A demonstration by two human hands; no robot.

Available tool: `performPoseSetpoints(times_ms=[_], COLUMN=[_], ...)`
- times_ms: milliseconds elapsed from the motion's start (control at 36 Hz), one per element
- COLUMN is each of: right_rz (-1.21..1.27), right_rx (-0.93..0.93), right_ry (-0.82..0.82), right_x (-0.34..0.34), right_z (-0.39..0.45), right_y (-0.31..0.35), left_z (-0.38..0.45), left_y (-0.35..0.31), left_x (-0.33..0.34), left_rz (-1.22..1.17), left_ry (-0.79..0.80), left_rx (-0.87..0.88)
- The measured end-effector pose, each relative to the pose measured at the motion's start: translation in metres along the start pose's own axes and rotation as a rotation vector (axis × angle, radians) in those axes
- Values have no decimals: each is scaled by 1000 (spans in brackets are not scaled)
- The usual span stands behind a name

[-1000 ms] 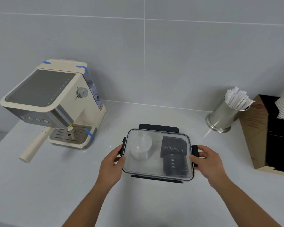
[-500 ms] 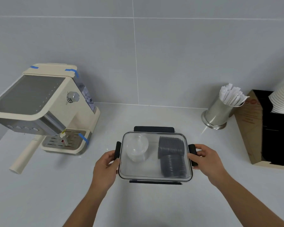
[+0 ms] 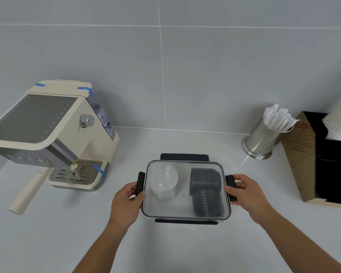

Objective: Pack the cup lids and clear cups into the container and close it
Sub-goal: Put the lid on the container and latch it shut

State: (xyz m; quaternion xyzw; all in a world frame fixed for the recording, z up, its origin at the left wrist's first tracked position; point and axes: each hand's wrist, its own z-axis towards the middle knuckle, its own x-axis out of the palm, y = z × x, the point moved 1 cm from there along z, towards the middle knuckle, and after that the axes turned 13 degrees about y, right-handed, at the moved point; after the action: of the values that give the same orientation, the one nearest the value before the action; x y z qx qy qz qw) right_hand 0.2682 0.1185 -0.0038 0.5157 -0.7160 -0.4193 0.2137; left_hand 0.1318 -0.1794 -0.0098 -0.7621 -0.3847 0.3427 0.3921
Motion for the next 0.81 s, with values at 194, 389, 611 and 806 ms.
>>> performPoseSetpoints(times_ms=[194, 389, 611, 806], right_rz=[4, -40, -18, 63], right_rx=[3, -5, 16, 31], right_ry=[6, -4, 2, 22], right_x=[0, 1, 3, 1], right_z=[2, 2, 3, 4], right_y=[-1, 4, 8, 8], left_z=[0, 8, 18, 17], left_y=[0, -3, -14, -17], left_x=[0, 0, 1, 0], left_rz=[1, 26, 26, -76], left_ry=[-13, -34, -16, 15], left_rx=[9, -21, -90, -113])
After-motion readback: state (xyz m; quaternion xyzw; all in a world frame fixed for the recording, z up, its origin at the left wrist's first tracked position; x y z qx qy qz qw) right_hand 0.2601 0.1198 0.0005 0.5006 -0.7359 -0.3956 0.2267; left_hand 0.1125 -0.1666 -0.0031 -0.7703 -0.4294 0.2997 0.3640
